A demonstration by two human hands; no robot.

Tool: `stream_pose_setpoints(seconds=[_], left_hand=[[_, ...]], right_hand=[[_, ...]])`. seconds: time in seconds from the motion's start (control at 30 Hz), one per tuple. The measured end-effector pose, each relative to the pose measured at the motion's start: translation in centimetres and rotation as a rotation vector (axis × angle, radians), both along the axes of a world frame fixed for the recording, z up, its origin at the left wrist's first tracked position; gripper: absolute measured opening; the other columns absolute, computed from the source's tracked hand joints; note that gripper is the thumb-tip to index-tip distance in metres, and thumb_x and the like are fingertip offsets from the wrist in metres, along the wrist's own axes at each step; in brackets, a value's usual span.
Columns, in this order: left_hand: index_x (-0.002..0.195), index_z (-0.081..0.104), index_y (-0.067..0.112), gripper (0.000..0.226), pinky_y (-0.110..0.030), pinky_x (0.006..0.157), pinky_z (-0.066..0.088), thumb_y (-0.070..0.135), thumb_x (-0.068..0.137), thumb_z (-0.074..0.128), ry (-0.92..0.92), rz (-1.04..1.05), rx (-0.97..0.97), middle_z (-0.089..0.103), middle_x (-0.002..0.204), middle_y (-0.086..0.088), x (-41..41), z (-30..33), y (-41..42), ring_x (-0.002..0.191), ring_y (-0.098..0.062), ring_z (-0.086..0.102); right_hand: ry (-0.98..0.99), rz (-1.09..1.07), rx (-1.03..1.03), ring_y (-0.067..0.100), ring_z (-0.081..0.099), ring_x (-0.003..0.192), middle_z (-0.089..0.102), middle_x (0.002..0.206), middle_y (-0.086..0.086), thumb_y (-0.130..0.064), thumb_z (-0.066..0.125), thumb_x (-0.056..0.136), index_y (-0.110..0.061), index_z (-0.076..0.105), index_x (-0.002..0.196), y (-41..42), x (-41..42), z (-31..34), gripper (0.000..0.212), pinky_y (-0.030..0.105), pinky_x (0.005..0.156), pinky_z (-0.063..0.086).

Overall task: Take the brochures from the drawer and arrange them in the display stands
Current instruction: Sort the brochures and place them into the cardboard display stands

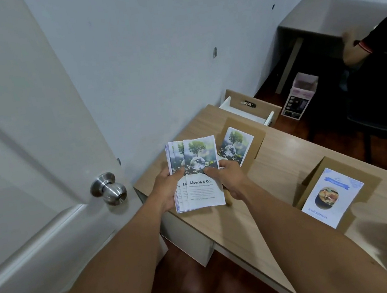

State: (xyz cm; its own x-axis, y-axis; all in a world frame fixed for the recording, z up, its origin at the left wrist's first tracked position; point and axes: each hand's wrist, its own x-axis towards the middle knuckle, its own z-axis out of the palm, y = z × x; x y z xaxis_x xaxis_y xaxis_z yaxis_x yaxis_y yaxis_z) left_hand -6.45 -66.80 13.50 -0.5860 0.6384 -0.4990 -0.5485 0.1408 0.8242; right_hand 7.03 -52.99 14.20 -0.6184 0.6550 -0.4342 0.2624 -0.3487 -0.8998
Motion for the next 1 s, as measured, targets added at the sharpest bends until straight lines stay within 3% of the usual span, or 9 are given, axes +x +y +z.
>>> stream_pose_setpoints(seconds=[0.13,0.27,0.33,0.5,0.7,0.87,1.0], left_hand=[[0.119,0.068,0.008,0.029,-0.049,0.072,0.063,0.015,0.092,0.074,0.015,0.029,0.014,0.078,0.104,-0.019,0.1,0.0,0.3,0.091,-0.037,0.077],[0.121,0.068,0.011,0.024,-0.059,0.087,0.059,0.015,0.098,0.064,-0.014,0.03,-0.006,0.077,0.109,-0.02,-0.2,-0.3,0.6,0.099,-0.04,0.075],[0.121,0.068,0.012,0.025,-0.06,0.086,0.059,0.016,0.096,0.068,0.027,0.024,-0.027,0.078,0.106,-0.018,-0.3,-0.6,0.5,0.097,-0.038,0.075],[0.116,0.07,0.011,0.035,-0.056,0.082,0.061,0.017,0.085,0.083,0.105,0.032,-0.028,0.08,0.101,-0.015,-0.3,-0.7,0.3,0.092,-0.035,0.077],[0.109,0.071,0.012,0.019,-0.052,0.079,0.062,0.015,0.091,0.076,0.061,0.081,-0.047,0.079,0.097,-0.016,-0.7,-0.6,0.5,0.084,-0.033,0.076],[0.107,0.073,0.009,0.031,-0.05,0.076,0.064,0.012,0.079,0.087,0.116,0.089,-0.047,0.08,0.094,-0.014,-0.7,-0.5,0.5,0.084,-0.032,0.078],[0.109,0.072,0.011,0.022,-0.048,0.078,0.063,0.021,0.09,0.077,0.078,0.117,-0.061,0.079,0.098,-0.016,-1.0,-0.7,0.7,0.085,-0.033,0.077]], right_hand=[[-0.003,-0.022,-0.002,0.038,0.077,0.091,0.08,0.096,0.018,-0.003,0.077,0.087,-0.004,0.076,0.096,0.2,-0.2,-0.4,0.009,0.051,0.083,0.063],[-0.004,-0.068,-0.053,0.034,0.076,0.077,0.079,0.085,0.016,0.005,0.072,0.088,0.0,0.073,0.094,0.6,0.1,-0.4,0.007,0.044,0.072,0.063],[-0.007,-0.068,-0.064,0.033,0.076,0.073,0.078,0.081,0.015,0.007,0.072,0.088,0.001,0.072,0.094,0.7,0.2,-0.4,0.008,0.041,0.067,0.063],[0.004,-0.06,-0.096,0.037,0.075,0.079,0.078,0.087,0.019,0.008,0.072,0.087,0.002,0.073,0.095,1.0,-0.1,-0.6,0.01,0.051,0.079,0.062],[0.0,-0.074,-0.119,0.035,0.076,0.079,0.079,0.092,0.021,0.006,0.073,0.086,0.006,0.072,0.104,1.1,-0.7,-0.8,0.019,0.046,0.072,0.063],[0.008,-0.057,-0.143,0.036,0.076,0.083,0.077,0.101,0.026,0.007,0.073,0.086,0.009,0.071,0.108,0.9,-1.1,-0.7,0.023,0.046,0.074,0.063],[-0.007,-0.075,-0.145,0.035,0.076,0.077,0.077,0.094,0.023,0.007,0.072,0.087,0.008,0.07,0.107,1.2,-1.1,-0.7,0.021,0.044,0.068,0.063]])
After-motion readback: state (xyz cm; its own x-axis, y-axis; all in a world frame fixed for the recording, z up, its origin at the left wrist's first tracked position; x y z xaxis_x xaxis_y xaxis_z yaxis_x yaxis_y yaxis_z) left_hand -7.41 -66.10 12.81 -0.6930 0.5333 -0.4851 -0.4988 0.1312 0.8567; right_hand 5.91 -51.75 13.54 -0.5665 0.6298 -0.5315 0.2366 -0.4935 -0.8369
